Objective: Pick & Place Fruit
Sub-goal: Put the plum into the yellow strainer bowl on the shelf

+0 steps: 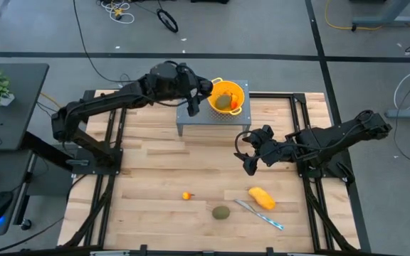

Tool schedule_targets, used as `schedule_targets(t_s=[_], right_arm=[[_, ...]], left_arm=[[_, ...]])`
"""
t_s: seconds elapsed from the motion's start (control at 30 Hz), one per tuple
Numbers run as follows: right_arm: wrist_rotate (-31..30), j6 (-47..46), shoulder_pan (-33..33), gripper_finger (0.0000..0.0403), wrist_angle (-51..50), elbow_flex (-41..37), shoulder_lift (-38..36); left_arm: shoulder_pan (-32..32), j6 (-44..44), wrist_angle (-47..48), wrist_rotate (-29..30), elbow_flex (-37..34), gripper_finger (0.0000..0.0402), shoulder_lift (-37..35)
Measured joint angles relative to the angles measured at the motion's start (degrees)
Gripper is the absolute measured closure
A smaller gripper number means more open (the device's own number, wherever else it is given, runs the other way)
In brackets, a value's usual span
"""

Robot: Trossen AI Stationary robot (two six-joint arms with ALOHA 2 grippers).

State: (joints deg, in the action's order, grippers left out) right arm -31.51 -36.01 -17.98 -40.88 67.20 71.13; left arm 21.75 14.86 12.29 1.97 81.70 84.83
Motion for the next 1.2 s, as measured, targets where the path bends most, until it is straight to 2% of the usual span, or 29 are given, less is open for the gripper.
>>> schedule_targets(t_s=[0.2, 0.9, 1.2], right_arm=[[0.04, -0.22, 0.00, 0.0071, -0.01, 0.00, -0.01], [0.04, -0.61, 0.04, 0.0071, -0.07, 0.00, -0.02], [0.04, -0.63, 0.24, 0.0071, -0.42, -0.02, 0.00]], left_arm=[[1.01, -1.19, -6.24, -2.15, 0.17, 0.0125, 3.14], [2.55, -2.59, -9.60, -4.36, -0.01, 0.0125, 12.30], [3.63, -2.34, -9.18, -4.34, -0.18, 0.0125, 12.91]])
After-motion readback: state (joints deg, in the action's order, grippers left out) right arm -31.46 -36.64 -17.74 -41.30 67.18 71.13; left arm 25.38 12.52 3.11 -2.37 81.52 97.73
